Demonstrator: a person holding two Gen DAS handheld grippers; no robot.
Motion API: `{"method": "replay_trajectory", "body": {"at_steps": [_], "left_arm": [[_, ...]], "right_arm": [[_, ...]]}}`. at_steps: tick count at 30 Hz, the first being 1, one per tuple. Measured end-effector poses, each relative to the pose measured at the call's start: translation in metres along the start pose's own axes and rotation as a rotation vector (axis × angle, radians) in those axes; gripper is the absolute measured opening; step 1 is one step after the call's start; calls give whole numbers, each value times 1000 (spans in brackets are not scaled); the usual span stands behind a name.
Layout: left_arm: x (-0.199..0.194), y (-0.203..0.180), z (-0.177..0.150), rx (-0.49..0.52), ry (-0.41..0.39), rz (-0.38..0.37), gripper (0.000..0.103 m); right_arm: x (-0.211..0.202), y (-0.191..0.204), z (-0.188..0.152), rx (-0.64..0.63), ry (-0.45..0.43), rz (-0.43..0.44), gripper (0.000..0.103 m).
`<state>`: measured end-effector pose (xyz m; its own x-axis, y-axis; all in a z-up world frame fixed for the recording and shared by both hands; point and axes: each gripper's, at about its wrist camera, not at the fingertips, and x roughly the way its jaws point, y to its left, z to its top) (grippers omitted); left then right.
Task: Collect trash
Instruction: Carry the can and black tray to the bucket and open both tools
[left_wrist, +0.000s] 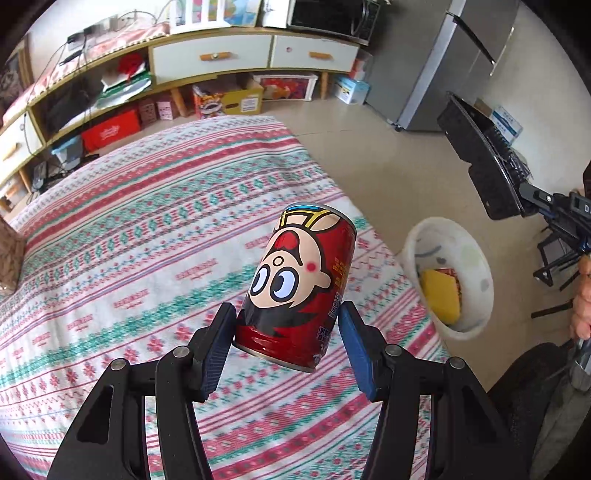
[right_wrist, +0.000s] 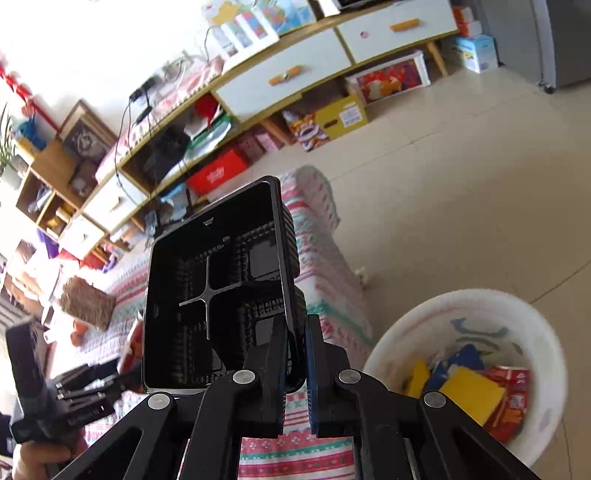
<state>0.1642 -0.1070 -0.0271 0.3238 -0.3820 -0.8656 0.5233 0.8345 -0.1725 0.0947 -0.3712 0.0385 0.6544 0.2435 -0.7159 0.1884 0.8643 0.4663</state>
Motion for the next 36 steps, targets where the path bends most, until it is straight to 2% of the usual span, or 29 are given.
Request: {"method": "replay_trajectory", "body": {"at_steps": [4, 7, 11, 14, 17, 20, 22, 23, 26, 32, 36], "left_arm": [[14, -52, 1, 82, 22, -62, 60], [28, -91, 4, 133, 22, -86, 60], [53, -138, 14, 186, 25, -157, 60], [80, -166, 23, 229, 84, -153, 60], [101, -179, 33, 229, 107, -149, 60], [126, -185, 38, 239, 112, -105, 61], [141, -185, 36, 245, 155, -44, 61], [140, -181, 36, 224, 139, -29, 60], [122, -161, 38, 138, 101, -112, 60], [77, -117, 44, 12, 10, -140, 60], [58, -95, 37, -31, -6, -133, 60]], "right_arm": [[-36, -46, 7, 93, -73, -29, 7], [-46, -76, 7, 171, -83, -36, 7], [-51, -94, 6, 208, -78, -41, 7], [-53, -105, 7, 231, -77, -40, 7], [-55, -117, 6, 264, -78, -32, 7], [-59, -125, 7, 281, -89, -30, 7], [-60, -127, 7, 285, -92, -25, 7], [-59, -127, 7, 287, -91, -24, 7], [-58, -129, 6, 290, -82, -33, 8], [-60, -132, 5, 280, -70, -58, 7], [-48, -125, 0, 241, 0, -90, 7]]}}
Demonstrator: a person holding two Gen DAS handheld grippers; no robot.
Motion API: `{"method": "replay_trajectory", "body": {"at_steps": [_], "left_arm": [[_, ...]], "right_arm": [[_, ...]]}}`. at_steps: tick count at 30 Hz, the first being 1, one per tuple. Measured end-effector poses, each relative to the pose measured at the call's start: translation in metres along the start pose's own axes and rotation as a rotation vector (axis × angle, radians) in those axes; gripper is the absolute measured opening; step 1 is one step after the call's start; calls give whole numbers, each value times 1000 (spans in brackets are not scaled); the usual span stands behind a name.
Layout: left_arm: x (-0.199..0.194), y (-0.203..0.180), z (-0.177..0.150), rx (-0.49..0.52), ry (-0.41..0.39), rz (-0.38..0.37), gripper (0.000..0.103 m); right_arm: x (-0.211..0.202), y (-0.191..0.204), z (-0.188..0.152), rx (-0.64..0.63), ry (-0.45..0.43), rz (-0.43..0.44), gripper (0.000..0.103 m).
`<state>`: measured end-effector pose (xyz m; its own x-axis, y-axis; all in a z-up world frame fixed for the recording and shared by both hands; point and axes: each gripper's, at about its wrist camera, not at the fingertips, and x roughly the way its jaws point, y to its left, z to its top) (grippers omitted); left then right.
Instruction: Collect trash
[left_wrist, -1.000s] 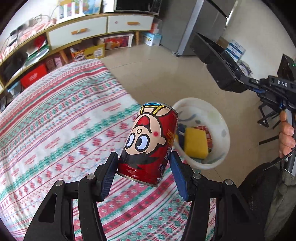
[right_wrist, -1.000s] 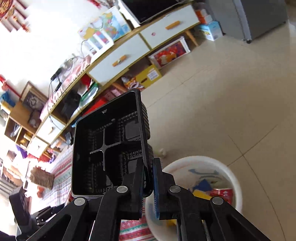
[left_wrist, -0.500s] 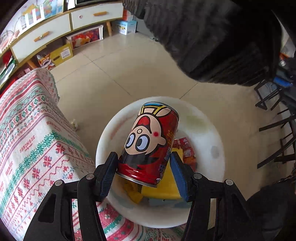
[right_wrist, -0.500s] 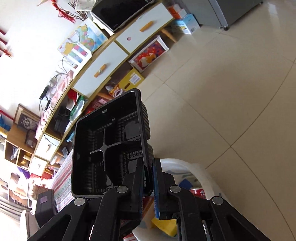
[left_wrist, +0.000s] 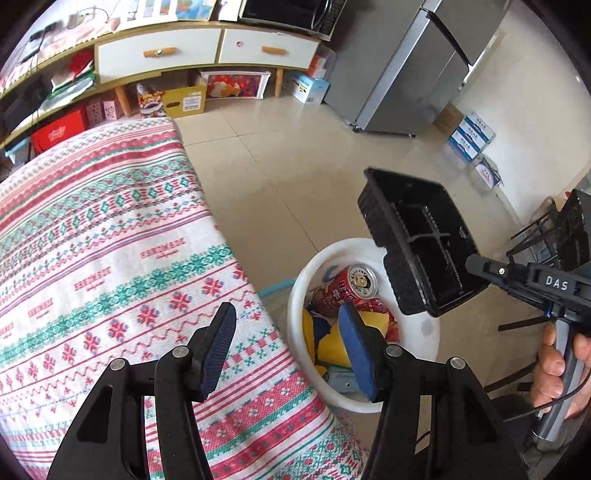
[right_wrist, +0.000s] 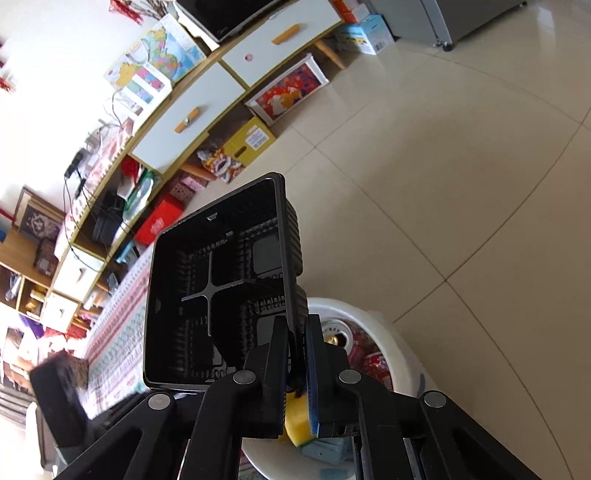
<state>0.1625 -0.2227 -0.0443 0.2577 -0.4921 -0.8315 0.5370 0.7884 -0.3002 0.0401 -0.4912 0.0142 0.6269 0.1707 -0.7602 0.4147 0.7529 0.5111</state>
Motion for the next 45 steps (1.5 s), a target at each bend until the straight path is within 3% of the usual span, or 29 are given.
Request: {"method": "replay_trajectory", "body": {"at_steps": [10, 14, 18, 26, 34, 40, 45], "left_arm": [[-36, 29, -30, -48, -20, -8, 60], [-46, 37, -34, -89, -38, -26, 60], [-56, 39, -38, -111, -51, -48, 61], [-71, 26, -59, -141, -54, 37, 66], [-83, 25, -93, -210, -73, 120, 70], [-110, 20, -109, -202, -136, 259, 73], [-137, 6, -125, -155, -193, 335, 80]], "right_arm": [[40, 23, -28, -202, 197, -144, 10], [56, 18, -36, -241, 262, -303, 26], [45, 15, -30, -214, 208, -297, 30], [32, 33, -37, -244, 148, -291, 40], [11, 88, -95, -378, 35, -188, 59], [-10, 113, -139, -448, -77, -221, 73], [-26, 117, -166, -414, -117, -208, 78]]}}
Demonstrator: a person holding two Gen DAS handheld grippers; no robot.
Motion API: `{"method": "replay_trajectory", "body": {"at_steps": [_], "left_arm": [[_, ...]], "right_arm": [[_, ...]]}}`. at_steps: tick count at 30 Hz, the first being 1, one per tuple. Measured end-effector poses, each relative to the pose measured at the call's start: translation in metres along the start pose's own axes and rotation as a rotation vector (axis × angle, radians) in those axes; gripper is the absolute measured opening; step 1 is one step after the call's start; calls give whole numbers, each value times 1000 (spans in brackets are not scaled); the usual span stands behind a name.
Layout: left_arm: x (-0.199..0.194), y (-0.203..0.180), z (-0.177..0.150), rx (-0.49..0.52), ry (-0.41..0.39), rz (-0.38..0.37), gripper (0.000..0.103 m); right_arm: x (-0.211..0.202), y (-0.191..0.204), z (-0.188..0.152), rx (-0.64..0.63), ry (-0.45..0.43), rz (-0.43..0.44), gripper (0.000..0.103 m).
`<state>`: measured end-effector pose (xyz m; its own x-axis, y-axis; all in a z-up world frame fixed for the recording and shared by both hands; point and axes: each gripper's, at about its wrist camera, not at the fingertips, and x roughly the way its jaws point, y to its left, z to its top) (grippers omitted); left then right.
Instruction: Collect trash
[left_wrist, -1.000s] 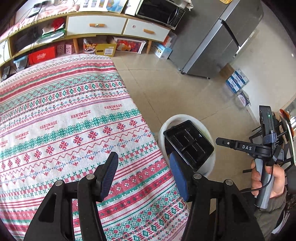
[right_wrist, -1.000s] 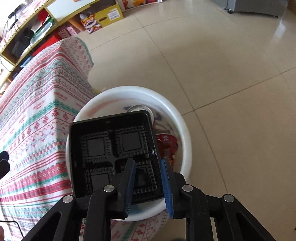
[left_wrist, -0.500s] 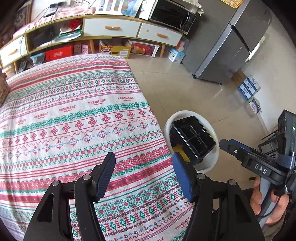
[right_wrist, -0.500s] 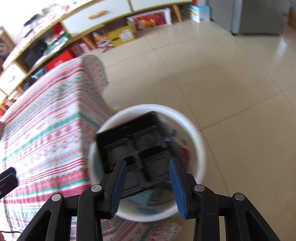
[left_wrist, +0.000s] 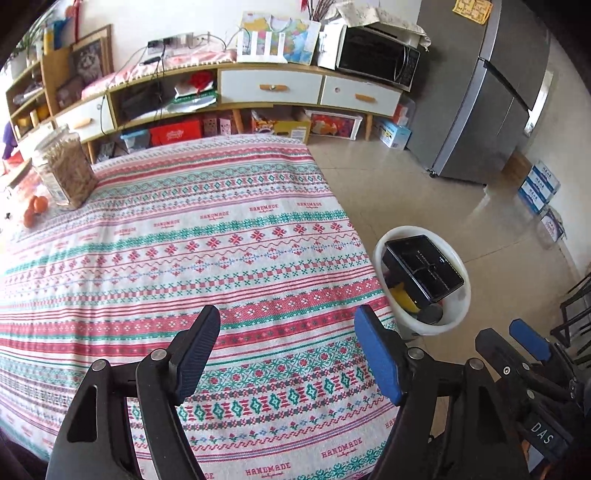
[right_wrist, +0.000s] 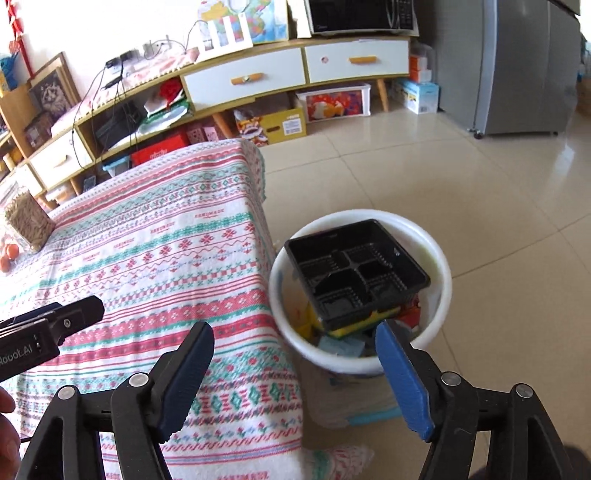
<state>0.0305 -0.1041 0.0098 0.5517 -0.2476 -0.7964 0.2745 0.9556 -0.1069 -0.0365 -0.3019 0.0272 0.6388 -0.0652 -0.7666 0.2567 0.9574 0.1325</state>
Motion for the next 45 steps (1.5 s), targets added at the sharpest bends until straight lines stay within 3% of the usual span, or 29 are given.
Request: {"method": "replay_trajectory", "body": {"at_steps": [13, 18, 22, 33, 45], "left_arm": [[-56, -3, -20, 43, -108, 74, 88], [-73, -7, -24, 58, -125, 43, 90], [-80, -8, -26, 64, -155, 71, 94], [-79, -5, -29, 45, -142, 60, 98], [-73, -5, -29, 44, -127, 62, 99]], "right_arm": [[-41, 33, -28, -33, -32, -24, 84], [-56, 47, -35, -76, -61, -51, 90], [-62, 52, -38, -89, -67, -70, 93], [-63, 58, -40, -93, -88, -196, 101], [-67, 63, -40, -114, -109, -219, 102]]}}
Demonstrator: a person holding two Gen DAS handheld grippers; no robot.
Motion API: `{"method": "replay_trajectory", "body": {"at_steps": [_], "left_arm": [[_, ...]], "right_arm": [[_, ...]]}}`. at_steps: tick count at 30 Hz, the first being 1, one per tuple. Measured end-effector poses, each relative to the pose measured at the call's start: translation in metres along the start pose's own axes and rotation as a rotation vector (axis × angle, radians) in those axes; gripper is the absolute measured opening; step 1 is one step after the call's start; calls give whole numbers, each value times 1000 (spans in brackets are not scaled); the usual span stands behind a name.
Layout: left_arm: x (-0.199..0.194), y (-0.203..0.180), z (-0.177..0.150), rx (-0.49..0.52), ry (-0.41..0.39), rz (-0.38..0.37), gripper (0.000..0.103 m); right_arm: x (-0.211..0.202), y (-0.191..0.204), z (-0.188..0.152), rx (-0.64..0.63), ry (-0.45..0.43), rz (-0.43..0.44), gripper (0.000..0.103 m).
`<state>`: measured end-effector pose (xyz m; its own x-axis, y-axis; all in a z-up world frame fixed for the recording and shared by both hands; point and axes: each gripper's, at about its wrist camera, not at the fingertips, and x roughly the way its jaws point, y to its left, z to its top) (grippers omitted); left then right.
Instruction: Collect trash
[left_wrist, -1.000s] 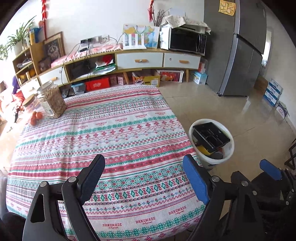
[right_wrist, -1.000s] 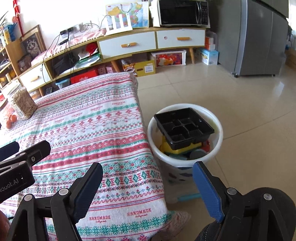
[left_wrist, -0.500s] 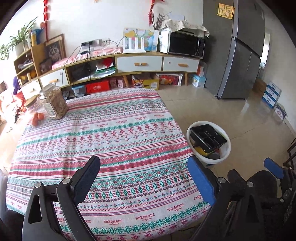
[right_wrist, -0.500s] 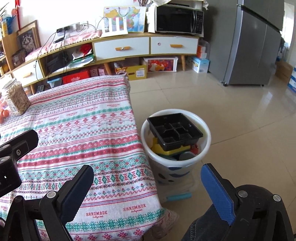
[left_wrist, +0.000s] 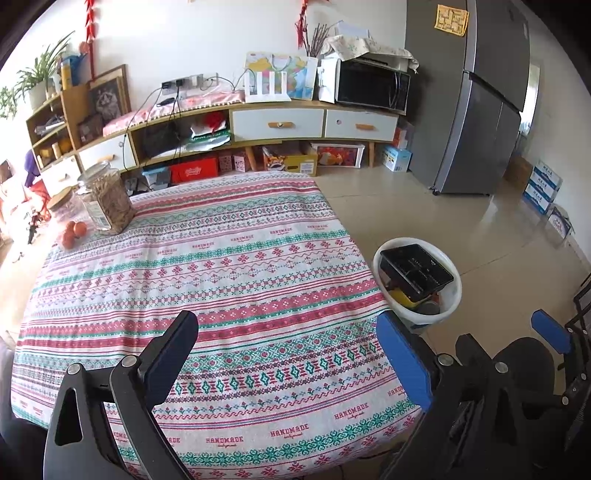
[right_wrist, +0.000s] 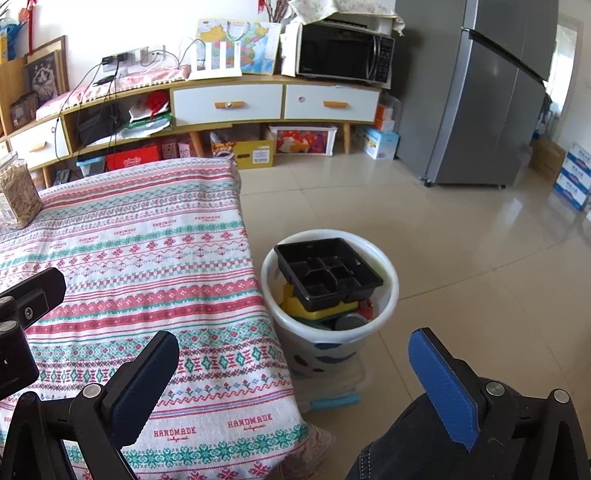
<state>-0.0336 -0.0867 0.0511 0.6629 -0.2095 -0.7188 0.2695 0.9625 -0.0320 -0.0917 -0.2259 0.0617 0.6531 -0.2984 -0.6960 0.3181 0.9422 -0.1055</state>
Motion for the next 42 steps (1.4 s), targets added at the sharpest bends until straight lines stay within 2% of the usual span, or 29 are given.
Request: {"method": "replay_trajectory", "body": {"at_steps": [42], "left_arm": [[12, 4, -4, 0, 31, -6, 99]], "right_arm": [[15, 1, -3, -3, 32, 2, 102]]}}
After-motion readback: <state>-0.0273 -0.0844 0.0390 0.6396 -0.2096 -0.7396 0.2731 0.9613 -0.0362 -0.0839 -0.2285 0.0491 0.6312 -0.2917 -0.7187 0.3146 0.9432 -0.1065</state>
